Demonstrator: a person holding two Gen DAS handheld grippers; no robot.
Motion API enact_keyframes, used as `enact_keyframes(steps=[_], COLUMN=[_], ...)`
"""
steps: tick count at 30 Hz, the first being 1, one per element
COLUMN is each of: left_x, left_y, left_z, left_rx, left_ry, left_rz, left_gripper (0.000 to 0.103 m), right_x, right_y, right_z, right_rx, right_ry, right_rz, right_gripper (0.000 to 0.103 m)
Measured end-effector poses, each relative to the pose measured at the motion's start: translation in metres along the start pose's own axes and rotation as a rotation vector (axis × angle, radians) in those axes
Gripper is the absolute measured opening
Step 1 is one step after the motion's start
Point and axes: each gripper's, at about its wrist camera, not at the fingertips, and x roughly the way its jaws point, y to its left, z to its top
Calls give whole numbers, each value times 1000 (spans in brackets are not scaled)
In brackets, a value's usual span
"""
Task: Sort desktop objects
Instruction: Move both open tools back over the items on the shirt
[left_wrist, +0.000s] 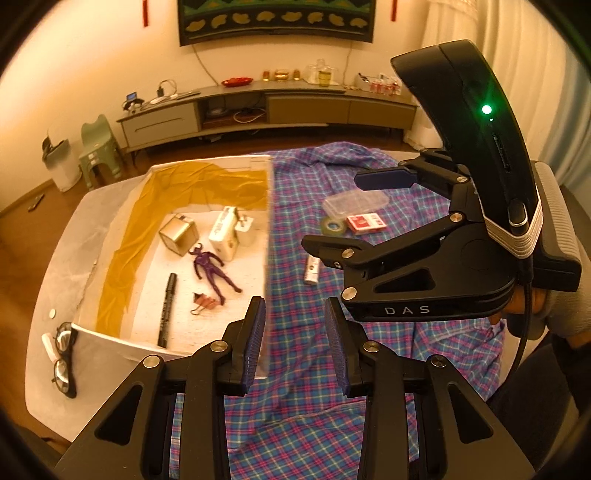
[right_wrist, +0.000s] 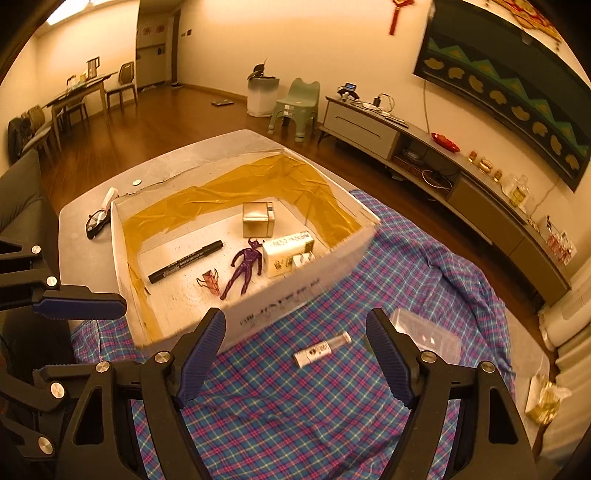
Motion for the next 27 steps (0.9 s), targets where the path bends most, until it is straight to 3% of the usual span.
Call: enact_keyframes(steps=[9, 15, 19, 22, 27], left_x=[26, 65, 96, 121, 159], left_y=[-34, -49, -53, -53, -50], left_z=[0, 5, 7, 8, 12], left_rx=[23, 29, 18, 9, -10], left_ry=[42, 84, 122, 150, 177], left_rz=[-21, -14, 1, 10, 9], left_gripper=[36, 36, 36, 36, 36], right_x=[-21, -20, -4, 7, 22], right_y=[-53, -105, -154, -180, -189], right_z=[-53, -95, -130, -148, -151], right_rx=[217, 389, 577, 687, 689], right_ry=[-84, -95, -62, -34, -1], right_rz=[47, 46, 67, 90, 82], right_gripper=[79, 71, 56, 52, 52])
